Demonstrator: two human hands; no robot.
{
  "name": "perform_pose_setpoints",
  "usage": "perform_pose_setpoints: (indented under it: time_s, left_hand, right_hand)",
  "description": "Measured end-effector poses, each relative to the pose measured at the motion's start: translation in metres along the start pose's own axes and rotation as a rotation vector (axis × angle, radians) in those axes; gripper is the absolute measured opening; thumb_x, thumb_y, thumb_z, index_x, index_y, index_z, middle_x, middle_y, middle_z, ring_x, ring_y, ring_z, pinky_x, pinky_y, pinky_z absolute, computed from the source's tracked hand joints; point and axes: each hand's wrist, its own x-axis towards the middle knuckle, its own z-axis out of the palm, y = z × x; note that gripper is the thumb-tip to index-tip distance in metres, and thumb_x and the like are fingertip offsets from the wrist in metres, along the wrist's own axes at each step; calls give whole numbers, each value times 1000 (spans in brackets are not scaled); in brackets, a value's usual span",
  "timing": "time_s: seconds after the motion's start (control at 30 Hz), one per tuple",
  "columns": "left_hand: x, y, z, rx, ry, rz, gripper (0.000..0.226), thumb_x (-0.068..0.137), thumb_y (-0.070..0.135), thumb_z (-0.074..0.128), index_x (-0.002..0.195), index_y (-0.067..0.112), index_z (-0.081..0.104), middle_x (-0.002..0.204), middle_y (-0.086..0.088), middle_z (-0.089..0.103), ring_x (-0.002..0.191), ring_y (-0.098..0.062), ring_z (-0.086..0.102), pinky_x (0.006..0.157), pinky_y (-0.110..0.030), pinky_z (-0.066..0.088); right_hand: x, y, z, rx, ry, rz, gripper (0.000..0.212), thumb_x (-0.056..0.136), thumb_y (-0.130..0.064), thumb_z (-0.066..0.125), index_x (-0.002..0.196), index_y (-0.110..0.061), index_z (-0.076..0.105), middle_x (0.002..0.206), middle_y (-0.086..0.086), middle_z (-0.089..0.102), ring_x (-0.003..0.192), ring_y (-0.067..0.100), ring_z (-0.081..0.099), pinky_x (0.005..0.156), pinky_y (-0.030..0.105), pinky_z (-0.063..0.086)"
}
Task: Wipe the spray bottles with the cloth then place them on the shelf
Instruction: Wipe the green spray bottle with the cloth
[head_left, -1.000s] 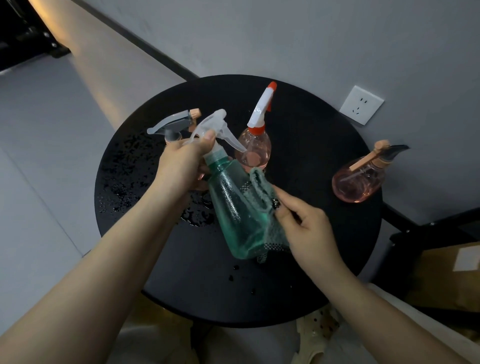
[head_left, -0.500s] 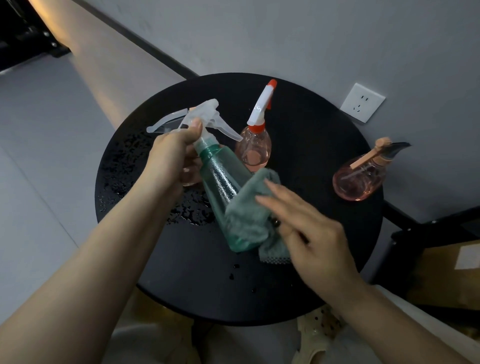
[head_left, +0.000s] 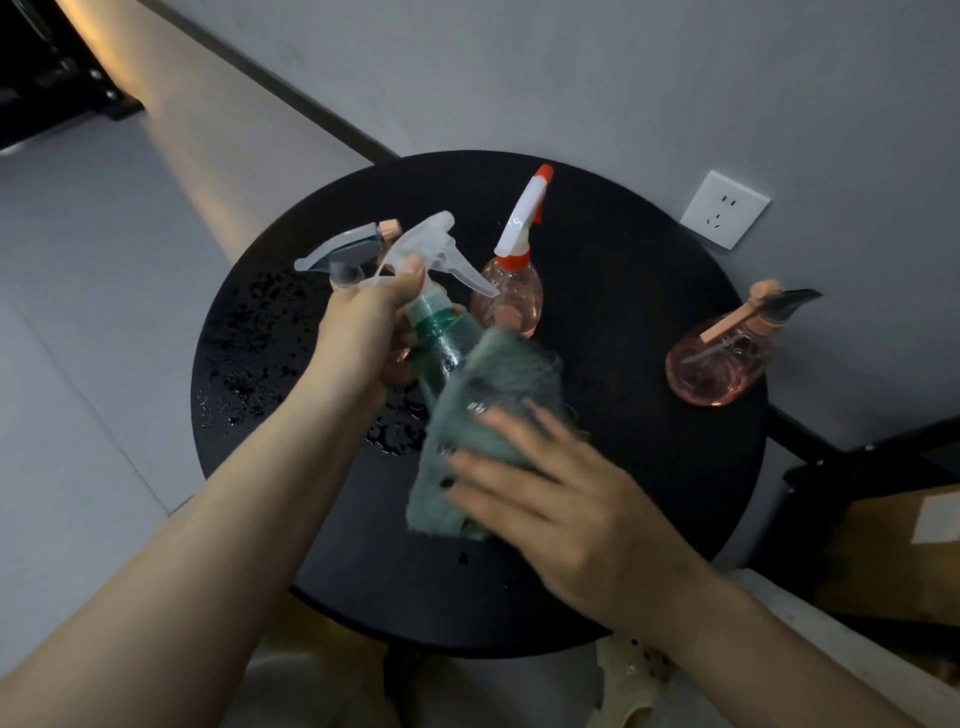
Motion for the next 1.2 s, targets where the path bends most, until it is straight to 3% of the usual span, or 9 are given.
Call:
perform_pose_setpoints:
  time_s: [0.17, 0.3, 0.4, 0.57, 0.73, 0.83, 0.93, 1.07, 1.2]
  left_hand:
    - [-6, -4, 5, 118, -46, 45, 28, 93, 34, 53, 95, 7, 62, 100, -26, 68, 67, -22, 55, 46, -18, 38]
    - [-7, -2, 7, 121, -69, 73, 31, 94, 31, 52, 69, 14, 53, 52, 3, 54, 41, -8, 42, 41, -14, 31]
    - [-8, -2, 10, 138, -84, 100, 33, 95, 29, 52, 64, 18, 53, 39, 13, 48, 33, -1, 41, 38, -11, 31]
    - [-10, -2, 8, 164, -82, 92, 27, 94, 33, 52, 87, 9, 62, 84, -14, 71, 59, -12, 61, 50, -18, 47]
    - [-8, -2, 7, 164, -25, 79, 31, 92, 37, 56, 96, 7, 63, 104, -23, 69, 75, -23, 58, 58, -25, 43]
    - [-10, -1, 8, 153, -51, 79, 44, 80, 45, 60, 101, 6, 62, 97, -21, 66, 76, -26, 53, 60, -29, 39]
    - [-13, 0, 11, 133, -79, 70, 50, 76, 46, 59, 103, 4, 61, 92, -15, 58, 71, -25, 48, 63, -33, 37]
    - [-10, -1, 9, 161, -58, 87, 27, 94, 34, 53, 79, 12, 59, 71, -6, 58, 46, -10, 45, 44, -16, 35]
    - [-11, 0, 10, 134, -90, 65, 25, 95, 32, 52, 87, 9, 58, 81, -13, 53, 55, -17, 42, 59, -30, 37]
  right_hand:
    - [3, -4, 3, -89, -129, -114, 31, 100, -15, 39, 117, -14, 64, 131, 2, 58, 135, 25, 38, 117, 42, 19]
    - [10, 0, -3, 79, 11, 147, 33, 93, -9, 45, 121, -10, 61, 137, 3, 53, 138, 24, 33, 115, 39, 26]
    - [16, 5, -6, 333, 138, 410, 40, 91, -1, 50, 130, -12, 55, 143, -5, 43, 141, 14, 27, 114, 20, 23]
    - [21, 12, -6, 673, 297, 746, 43, 93, 3, 50, 131, -17, 53, 140, -8, 48, 130, -4, 40, 107, 16, 34]
    - [12, -1, 5, 142, 110, 254, 36, 92, -2, 46, 125, -6, 58, 137, 6, 52, 135, 27, 38, 109, 29, 36]
    - [8, -1, 8, -69, -68, -83, 28, 96, -8, 44, 114, -7, 65, 128, 7, 60, 131, 28, 43, 109, 38, 36]
    - [6, -2, 8, -101, -116, -188, 27, 97, -8, 44, 111, -7, 67, 125, 7, 62, 128, 25, 46, 110, 38, 33]
    - [5, 7, -3, -18, 3, 20, 35, 101, -2, 33, 121, -4, 61, 134, 8, 55, 132, 26, 42, 107, 36, 39]
    - [6, 19, -6, 346, 220, 493, 47, 87, 6, 48, 131, -10, 52, 142, -4, 44, 135, 11, 36, 111, 18, 28]
